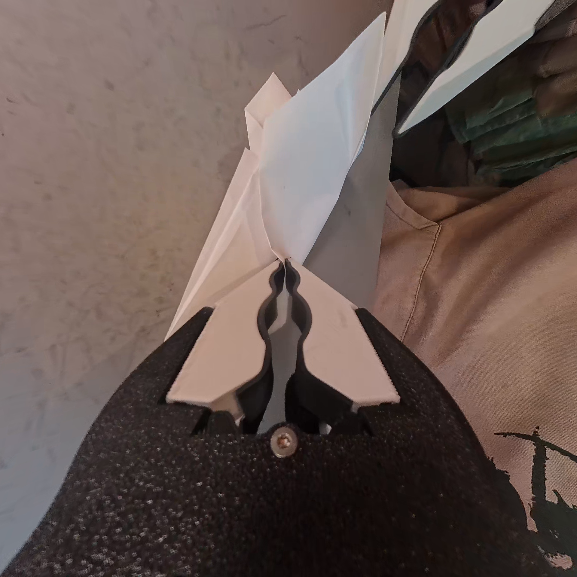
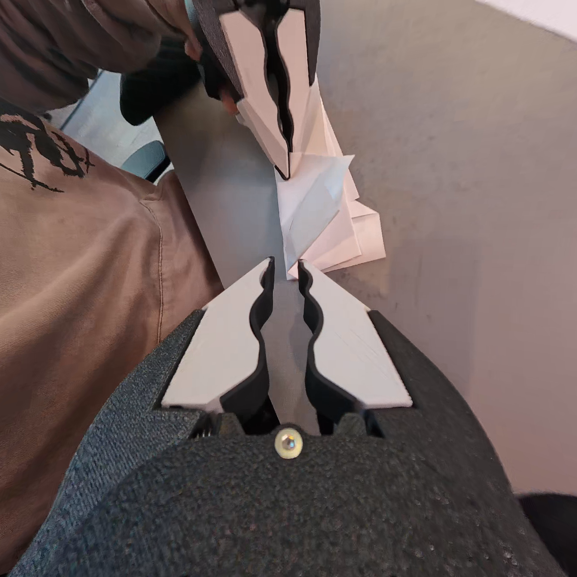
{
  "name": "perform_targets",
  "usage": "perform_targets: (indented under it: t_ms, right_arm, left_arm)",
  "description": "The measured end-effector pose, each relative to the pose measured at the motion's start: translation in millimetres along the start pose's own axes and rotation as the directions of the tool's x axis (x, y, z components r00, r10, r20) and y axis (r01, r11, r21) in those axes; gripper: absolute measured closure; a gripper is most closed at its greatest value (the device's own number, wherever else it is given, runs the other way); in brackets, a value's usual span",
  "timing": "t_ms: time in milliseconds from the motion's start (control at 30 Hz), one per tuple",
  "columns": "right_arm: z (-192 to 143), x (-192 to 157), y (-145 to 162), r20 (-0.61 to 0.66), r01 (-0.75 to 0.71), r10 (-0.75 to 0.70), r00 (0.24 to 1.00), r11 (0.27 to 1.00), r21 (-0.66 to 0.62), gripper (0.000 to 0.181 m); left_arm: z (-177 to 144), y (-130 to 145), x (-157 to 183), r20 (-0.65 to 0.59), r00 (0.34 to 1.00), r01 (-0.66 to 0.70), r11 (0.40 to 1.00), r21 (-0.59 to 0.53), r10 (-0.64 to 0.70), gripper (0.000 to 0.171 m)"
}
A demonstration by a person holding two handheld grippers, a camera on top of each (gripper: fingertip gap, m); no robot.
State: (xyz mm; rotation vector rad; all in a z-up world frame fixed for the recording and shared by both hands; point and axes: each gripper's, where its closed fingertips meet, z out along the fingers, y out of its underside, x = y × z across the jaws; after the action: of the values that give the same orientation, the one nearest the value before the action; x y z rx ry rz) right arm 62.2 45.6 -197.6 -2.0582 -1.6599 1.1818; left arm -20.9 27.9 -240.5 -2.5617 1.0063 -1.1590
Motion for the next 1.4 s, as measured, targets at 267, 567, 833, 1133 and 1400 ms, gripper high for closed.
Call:
perform_targets:
  t_ms: [267, 567, 833, 1133, 1400]
  right_arm:
    - [24.1, -3.7, 16.1, -0.07, 0.021, -0.025, 0.997, 0.998, -0.055, 0.169]
    - [42.7, -16.9, 34.6, -0.259, 0.471, -0.491, 0.832, 0.871, -0.137, 0.181]
    - [43.7, -18.1, 36.5, -0.245, 0.761, -0.814, 0.527, 0.58, -0.291, 0.181]
    - [20.7, -46.7, 39.5, -0.079, 0.438, -0.445, 0.892, 0.895, -0.087, 0.177]
    - [27.0, -20.6, 7.3, -0.245, 0.347, -0.353, 0.903, 0.935, -0.068, 0.181]
  left_arm:
    - [-0.1, -0.3, 0.0, -0.014, 1.0, 0.004, 1.0, 0.019, -0.004, 0.171]
    - [0.6, -1.6, -0.5, -0.001, 1.0, -0.007, 1.0, 0.029, 0.007, 0.171]
    - [1.3, -1.8, -0.4, 0.012, 1.0, -0.007, 1.0, 0.001, 0.007, 0.171]
    - [1.0, -1.4, -1.2, 0.048, 0.998, -0.035, 0.999, -0.018, 0.036, 0.171]
    - [0.9, -1.1, -1.1, 0.041, 0.998, -0.044, 0.999, -0.023, 0.045, 0.171]
